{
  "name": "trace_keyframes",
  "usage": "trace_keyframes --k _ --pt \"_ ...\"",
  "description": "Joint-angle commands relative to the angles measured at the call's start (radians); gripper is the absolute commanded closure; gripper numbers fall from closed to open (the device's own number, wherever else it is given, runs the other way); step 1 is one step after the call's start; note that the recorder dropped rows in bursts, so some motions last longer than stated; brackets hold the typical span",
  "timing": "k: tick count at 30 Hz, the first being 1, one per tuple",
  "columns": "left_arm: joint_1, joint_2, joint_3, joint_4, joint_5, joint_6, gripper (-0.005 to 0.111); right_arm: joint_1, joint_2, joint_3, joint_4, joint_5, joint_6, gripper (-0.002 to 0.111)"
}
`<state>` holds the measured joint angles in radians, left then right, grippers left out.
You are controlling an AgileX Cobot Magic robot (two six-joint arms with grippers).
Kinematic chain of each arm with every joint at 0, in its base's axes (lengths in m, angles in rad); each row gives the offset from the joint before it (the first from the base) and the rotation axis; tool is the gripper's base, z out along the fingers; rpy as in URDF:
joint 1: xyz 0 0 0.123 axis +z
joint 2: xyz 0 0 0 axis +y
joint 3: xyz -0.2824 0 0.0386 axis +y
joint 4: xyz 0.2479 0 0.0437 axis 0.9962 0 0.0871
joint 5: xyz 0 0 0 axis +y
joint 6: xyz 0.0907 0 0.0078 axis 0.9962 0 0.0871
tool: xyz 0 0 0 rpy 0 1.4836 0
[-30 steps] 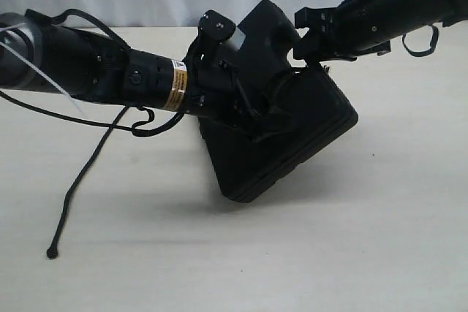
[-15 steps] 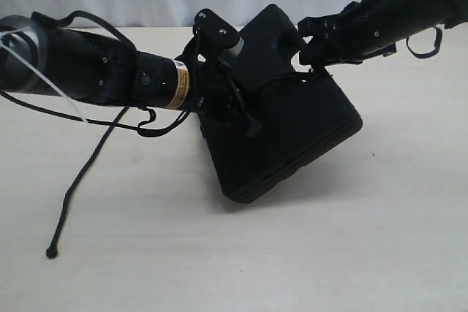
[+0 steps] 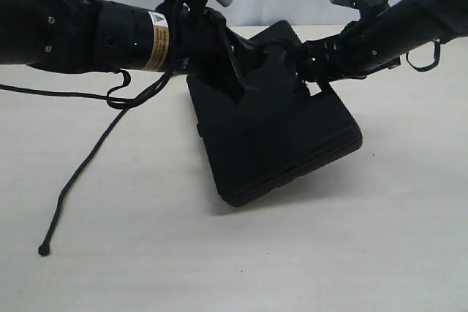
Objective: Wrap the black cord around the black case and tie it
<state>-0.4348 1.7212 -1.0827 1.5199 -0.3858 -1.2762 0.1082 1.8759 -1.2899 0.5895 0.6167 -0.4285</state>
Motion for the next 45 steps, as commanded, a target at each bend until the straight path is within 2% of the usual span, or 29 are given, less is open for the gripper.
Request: trace_keyframes --k 1,2,3,6,9,11,16,22,25,28,31,33,40,43,45 --pt "-0.008 -0.006 -0.001 0.042 0.007 -0.036 0.107 -0.001 -0.006 0.000 -0.081 -0.066 0.083 0.090" --pt "-0.008 -0.006 -0.001 0.042 0.007 -0.036 0.107 -0.001 -0.006 0.000 -0.081 -0.068 0.086 0.082" --pt "-0.008 -0.006 -0.001 0.051 0.005 -0.038 0.107 -0.003 -0.006 0.000 -0.081 -0.070 0.086 0.066" --pt "-0.008 -0.006 -0.001 0.057 -0.007 -0.041 0.107 -0.003 -0.008 0.000 -0.081 -0.075 0.070 0.047" --pt "-0.008 -0.006 -0.001 0.069 -0.012 -0.060 0.107 -0.003 -0.008 0.000 -0.081 -0.075 0.070 0.033" --pt "-0.008 -0.006 -0.001 0.095 -0.012 -0.073 0.107 -0.003 -0.010 0.000 -0.081 -0.075 0.067 0.028" --pt "-0.008 -0.006 0.001 0.134 -0.012 -0.093 0.107 -0.003 -0.051 0.000 -0.100 -0.079 0.027 0.029" --pt "-0.008 -0.006 0.001 0.216 0.001 -0.115 0.107 -0.003 -0.144 -0.036 -0.436 0.029 0.039 0.029" --pt "-0.008 -0.006 0.001 0.225 0.031 -0.115 0.107 -0.003 -0.179 -0.033 -0.523 0.092 0.010 0.030" --pt "-0.008 -0.006 0.001 0.225 0.069 -0.108 0.107 0.001 -0.192 -0.029 -0.372 0.164 -0.183 0.037" --pt "-0.008 -0.006 0.001 0.225 0.080 -0.075 0.107 0.019 -0.192 -0.029 -0.116 0.265 -0.441 0.038" --pt "-0.008 -0.004 0.001 0.225 0.080 -0.058 0.107 0.046 -0.190 -0.022 -0.051 0.295 -0.529 0.038" --pt "-0.008 -0.003 0.001 0.225 0.078 -0.058 0.107 0.159 -0.190 -0.010 -0.062 0.229 -0.589 0.029" --pt "-0.008 -0.003 0.001 0.225 0.078 -0.058 0.107 0.193 -0.181 -0.010 -0.056 0.172 -0.589 0.030" --pt "-0.008 -0.003 0.001 0.225 0.078 -0.058 0.107 0.209 -0.165 -0.010 -0.058 0.135 -0.587 0.036"
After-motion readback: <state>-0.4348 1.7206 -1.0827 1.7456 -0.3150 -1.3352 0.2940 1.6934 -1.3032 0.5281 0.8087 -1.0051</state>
